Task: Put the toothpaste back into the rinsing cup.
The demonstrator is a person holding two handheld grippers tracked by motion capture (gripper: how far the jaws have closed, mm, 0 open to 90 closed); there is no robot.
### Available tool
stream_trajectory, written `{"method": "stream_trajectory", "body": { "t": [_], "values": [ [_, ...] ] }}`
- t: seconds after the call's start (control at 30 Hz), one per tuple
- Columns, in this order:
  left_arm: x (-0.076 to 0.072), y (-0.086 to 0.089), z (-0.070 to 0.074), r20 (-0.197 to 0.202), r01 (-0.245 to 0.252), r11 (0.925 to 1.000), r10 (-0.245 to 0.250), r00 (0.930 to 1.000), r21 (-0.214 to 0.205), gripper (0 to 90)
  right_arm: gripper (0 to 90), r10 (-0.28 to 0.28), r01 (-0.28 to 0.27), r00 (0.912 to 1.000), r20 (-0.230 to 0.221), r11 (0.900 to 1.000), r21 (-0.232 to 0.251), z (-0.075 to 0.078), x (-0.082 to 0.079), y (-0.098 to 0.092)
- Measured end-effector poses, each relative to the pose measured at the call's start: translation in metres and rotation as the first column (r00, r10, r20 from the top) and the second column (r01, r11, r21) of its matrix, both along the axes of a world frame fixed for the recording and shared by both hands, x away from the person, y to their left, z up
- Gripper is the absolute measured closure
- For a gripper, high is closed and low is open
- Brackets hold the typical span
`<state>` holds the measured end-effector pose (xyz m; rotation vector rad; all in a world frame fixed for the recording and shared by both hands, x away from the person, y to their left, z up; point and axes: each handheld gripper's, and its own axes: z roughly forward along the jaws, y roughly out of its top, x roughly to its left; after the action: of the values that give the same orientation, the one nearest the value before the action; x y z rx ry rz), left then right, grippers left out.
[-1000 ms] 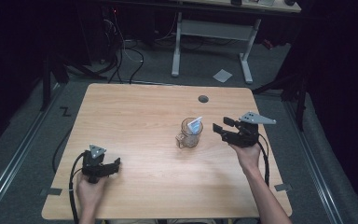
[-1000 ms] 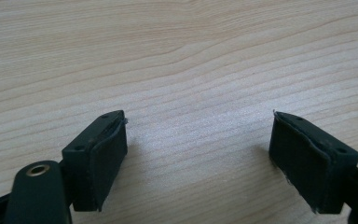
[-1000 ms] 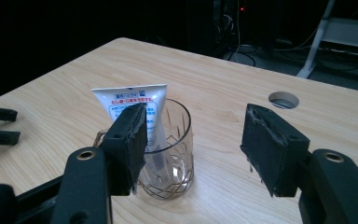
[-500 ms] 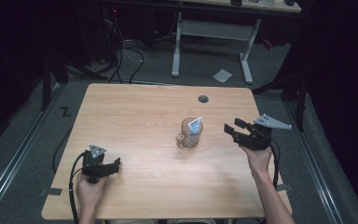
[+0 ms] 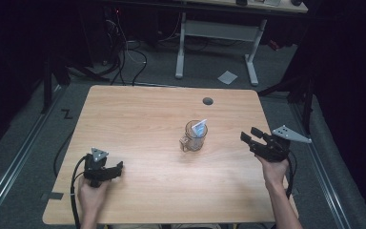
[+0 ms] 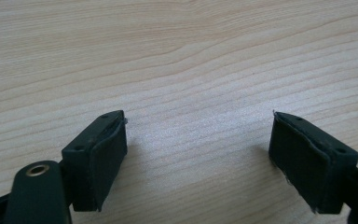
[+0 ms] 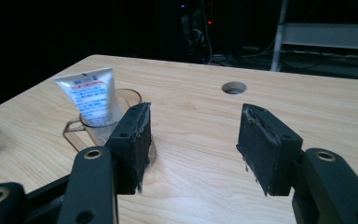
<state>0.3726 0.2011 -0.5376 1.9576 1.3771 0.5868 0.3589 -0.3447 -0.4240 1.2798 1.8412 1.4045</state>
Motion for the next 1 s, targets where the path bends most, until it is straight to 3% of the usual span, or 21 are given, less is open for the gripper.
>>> {"method": "stream_trajectory", "body": {
  "t": [0.33,0.53,0.73,1.0],
  "values": [
    [0.000,0.000,0.000,-0.001,0.001,1.0000,-0.001,1.0000,0.000,19.5,45.1,-0.059,0.059,0.9983,-0.005,0.9979,0.027,-0.009,-0.014,-0.020],
    [0.000,0.000,0.000,-0.001,0.001,1.0000,-0.001,1.0000,0.001,19.3,45.6,-0.078,0.079,0.9967,-0.024,0.9958,0.046,-0.022,-0.018,-0.024],
    [0.000,0.000,0.000,-0.001,0.002,1.0000,-0.002,1.0000,0.001,19.4,46.0,-0.091,0.095,0.9939,-0.061,0.9934,0.064,-0.035,-0.016,-0.026],
    [0.000,0.000,0.000,-0.001,0.002,1.0000,-0.002,1.0000,0.001,19.4,46.0,-0.095,0.101,0.9903,-0.101,0.9935,0.053,-0.052,-0.014,-0.023]
  ]
}}
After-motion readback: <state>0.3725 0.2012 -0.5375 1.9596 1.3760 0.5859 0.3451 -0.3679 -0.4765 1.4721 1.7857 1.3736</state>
